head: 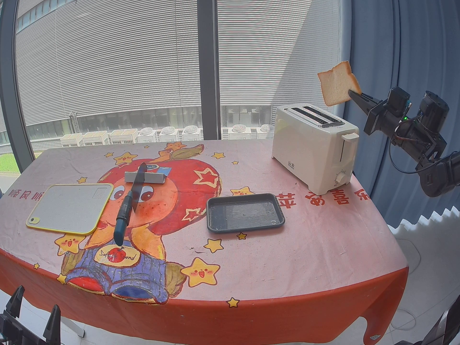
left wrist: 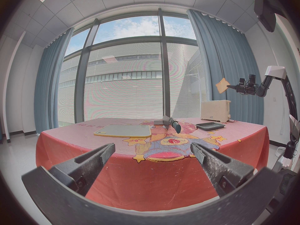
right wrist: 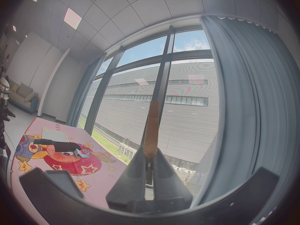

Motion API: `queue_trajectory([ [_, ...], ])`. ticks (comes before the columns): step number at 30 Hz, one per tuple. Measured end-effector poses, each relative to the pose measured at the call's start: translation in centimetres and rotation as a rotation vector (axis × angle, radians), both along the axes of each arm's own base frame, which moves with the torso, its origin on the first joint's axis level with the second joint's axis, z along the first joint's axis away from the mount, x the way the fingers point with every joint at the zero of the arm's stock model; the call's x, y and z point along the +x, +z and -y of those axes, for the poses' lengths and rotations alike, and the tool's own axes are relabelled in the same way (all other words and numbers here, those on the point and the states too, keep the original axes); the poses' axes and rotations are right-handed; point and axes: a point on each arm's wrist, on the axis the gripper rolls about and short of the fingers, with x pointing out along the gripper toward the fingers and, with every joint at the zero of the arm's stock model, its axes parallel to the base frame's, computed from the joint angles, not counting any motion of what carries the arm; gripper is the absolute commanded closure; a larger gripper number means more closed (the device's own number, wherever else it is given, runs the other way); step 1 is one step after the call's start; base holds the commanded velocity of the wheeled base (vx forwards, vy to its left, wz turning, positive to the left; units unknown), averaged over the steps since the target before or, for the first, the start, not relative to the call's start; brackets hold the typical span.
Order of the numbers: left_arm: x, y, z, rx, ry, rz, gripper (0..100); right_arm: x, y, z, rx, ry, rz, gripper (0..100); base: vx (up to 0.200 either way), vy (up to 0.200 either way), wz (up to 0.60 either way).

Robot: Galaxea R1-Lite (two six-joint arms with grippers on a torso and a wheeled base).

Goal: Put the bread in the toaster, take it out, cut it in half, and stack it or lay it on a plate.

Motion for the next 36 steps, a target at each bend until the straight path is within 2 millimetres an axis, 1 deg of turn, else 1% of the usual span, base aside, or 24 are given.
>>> queue_trajectory([
  [13,0.0,0.0,0.0,0.000,0.000,0.000,0,0.4,0.0,0.0,-0.001,0.000,-0.008,100,0.000,0.000,0.00],
  [23,0.0,0.0,0.0,0.000,-0.001,0.000,0,1.5,-0.1,0.9,-0.007,-0.002,-0.011,100,0.000,0.000,0.00],
  [29,0.0,0.0,0.0,0.000,-0.001,0.000,0,2.2,0.2,1.0,-0.006,-0.004,0.000,100,0.000,0.000,0.00],
  [36,0.0,0.0,0.0,0.000,0.000,0.000,0,3.1,-0.3,0.9,-0.008,-0.003,-0.022,100,0.000,0.000,0.00],
])
